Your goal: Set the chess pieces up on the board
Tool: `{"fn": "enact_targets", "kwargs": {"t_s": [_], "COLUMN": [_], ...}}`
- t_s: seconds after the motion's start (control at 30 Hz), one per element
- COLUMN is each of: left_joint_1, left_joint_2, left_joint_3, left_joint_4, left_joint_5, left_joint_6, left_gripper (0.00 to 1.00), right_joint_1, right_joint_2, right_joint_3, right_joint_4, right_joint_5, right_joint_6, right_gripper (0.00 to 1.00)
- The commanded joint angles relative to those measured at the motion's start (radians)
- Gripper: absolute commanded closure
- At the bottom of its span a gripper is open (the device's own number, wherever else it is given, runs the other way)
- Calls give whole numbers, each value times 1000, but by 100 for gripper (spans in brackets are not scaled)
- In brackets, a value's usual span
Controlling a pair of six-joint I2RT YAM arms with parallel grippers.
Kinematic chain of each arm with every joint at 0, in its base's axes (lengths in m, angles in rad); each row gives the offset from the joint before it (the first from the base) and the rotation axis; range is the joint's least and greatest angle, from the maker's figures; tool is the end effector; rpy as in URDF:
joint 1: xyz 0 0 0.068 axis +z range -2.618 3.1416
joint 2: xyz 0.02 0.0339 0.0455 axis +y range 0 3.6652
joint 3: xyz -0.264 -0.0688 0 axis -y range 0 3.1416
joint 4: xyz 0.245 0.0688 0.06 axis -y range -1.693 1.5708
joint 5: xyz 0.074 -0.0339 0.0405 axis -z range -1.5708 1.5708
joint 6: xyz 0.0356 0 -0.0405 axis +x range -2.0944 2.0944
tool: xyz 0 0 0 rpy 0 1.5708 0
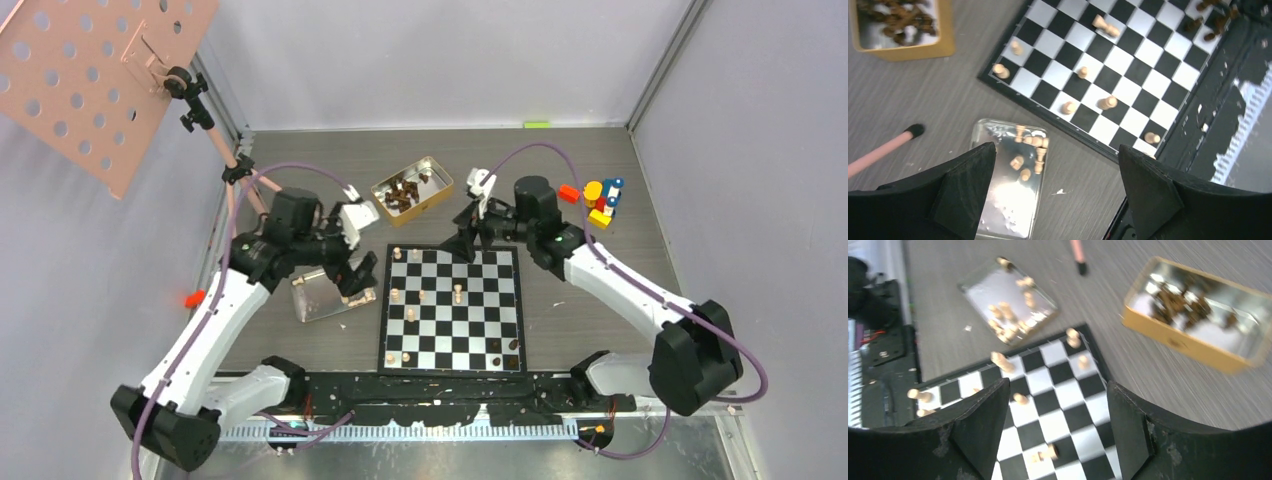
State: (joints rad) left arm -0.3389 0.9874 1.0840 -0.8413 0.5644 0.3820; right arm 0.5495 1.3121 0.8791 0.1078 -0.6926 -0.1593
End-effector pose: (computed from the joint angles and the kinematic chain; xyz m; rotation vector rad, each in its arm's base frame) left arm 0.1721 -0.0808 0.3466 1.0539 1.9910 -0.6267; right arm 0.2406 0.1740 0.2880 -1.0975 1.5772 0.9174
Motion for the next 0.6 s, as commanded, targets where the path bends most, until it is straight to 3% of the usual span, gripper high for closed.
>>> {"fn": "enact_targets", "kwargs": {"t_s": [0.0, 0.17, 0.33, 0.57], "left_joint_1": [-175, -365, -496, -548], "left_joint_2": [75, 192, 337, 471], "left_joint_3": [43, 37, 54, 87], "left_joint_4": [-78, -46, -12, 60], "left_joint_5": [-141, -249, -333, -406], "left_joint_6": [57, 84, 88, 87], "left_gripper": [5, 6, 13, 19], "right_joint_1": [-73, -136, -213, -333], "right_joint_2": [-101, -189, -263, -272], "right_joint_3": [74, 115, 87, 24], "right_joint_4": [-300, -439, -499, -450], "right_joint_5": [211, 295, 267, 188], "right_joint_6": [-29, 29, 32, 51], "right_gripper": [22, 21, 21, 22]}}
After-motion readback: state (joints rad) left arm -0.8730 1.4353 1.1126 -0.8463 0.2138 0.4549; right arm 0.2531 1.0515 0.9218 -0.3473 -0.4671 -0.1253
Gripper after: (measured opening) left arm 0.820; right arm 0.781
